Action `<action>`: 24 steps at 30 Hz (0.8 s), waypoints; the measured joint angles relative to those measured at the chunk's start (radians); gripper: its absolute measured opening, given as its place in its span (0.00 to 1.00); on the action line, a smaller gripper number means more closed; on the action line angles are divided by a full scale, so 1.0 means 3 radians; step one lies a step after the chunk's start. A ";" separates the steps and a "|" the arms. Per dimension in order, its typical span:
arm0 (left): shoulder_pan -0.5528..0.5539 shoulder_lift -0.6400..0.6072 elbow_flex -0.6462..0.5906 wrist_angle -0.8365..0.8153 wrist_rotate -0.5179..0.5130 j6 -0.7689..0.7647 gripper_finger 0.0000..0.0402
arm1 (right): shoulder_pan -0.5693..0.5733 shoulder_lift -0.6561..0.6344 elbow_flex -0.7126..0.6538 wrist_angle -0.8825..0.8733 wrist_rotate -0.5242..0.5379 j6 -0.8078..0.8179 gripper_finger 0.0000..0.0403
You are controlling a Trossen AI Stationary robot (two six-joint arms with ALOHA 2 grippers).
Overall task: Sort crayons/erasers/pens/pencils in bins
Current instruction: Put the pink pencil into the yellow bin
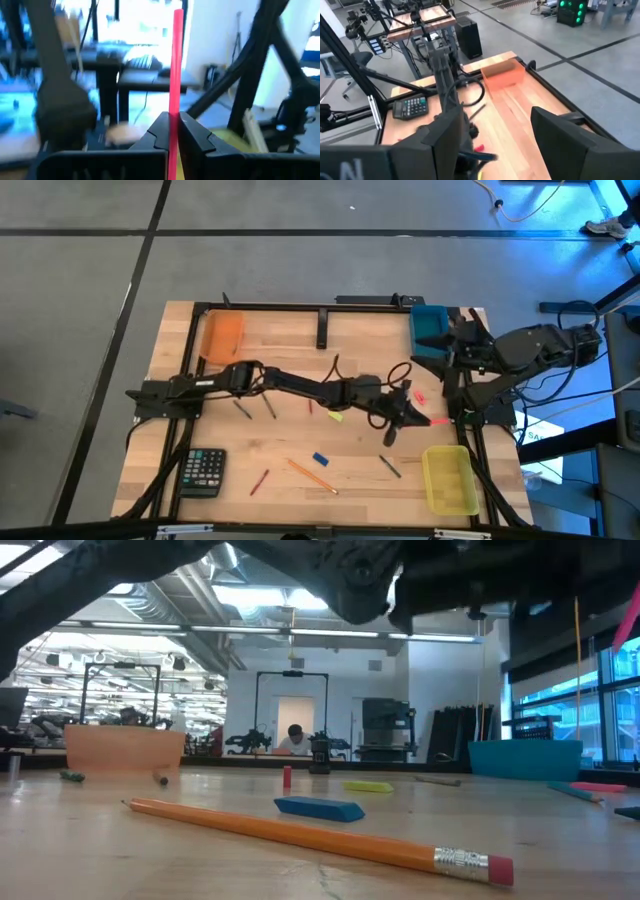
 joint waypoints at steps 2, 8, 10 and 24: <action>-0.0045 0.0000 0.0002 0.0195 -0.0110 0.0035 0.03 | 0.0000 0.0133 0.0127 -0.0046 0.0002 -0.0018 0.58; -0.0196 -0.0001 0.0002 0.0476 -0.0156 0.0138 0.03 | 0.0000 0.0401 0.0253 -0.0050 0.0052 -0.0078 0.58; -0.0255 0.0005 0.0000 0.0499 -0.0155 0.0282 0.03 | 0.0000 0.0466 0.0285 -0.0052 0.0053 -0.0079 0.58; -0.0305 0.0699 0.0722 0.0985 -0.0085 0.0166 0.03 | 0.0000 0.0613 0.0577 -0.0046 0.0061 -0.0065 0.58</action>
